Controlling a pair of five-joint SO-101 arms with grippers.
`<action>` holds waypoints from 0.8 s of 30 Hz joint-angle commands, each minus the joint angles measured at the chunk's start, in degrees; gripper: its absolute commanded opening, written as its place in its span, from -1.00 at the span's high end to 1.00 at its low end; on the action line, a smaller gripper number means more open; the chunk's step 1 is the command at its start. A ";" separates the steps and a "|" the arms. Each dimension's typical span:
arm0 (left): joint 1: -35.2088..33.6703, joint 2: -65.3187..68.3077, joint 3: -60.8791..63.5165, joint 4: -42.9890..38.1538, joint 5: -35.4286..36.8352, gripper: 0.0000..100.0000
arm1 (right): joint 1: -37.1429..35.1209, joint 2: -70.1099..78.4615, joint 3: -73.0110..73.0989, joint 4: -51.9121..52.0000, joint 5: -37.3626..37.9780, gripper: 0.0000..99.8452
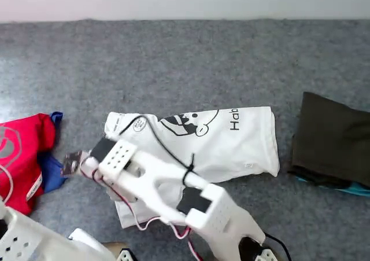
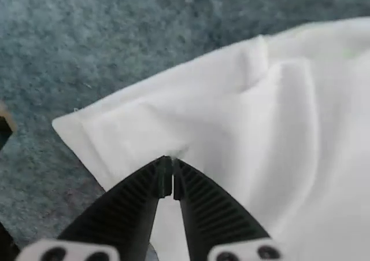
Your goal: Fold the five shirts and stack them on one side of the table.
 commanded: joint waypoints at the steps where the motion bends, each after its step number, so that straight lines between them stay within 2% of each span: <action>1: -0.44 -0.35 -1.80 -0.88 0.44 0.76 | -2.33 1.27 -2.29 -0.22 -0.70 0.98; 7: -0.44 -0.44 -1.19 -0.97 0.44 0.76 | -9.01 -0.22 -2.20 3.74 -0.44 0.98; 11: -0.26 -0.62 1.54 -1.23 0.44 0.76 | -9.01 -3.91 -2.20 4.18 -0.35 0.98; 18: -0.09 -0.62 2.24 -2.37 0.62 0.76 | -2.15 -11.12 -2.46 4.44 -0.26 0.98; 24: -0.09 -0.53 2.15 -3.69 0.70 0.76 | 7.78 -11.91 -7.74 -2.42 -0.62 0.97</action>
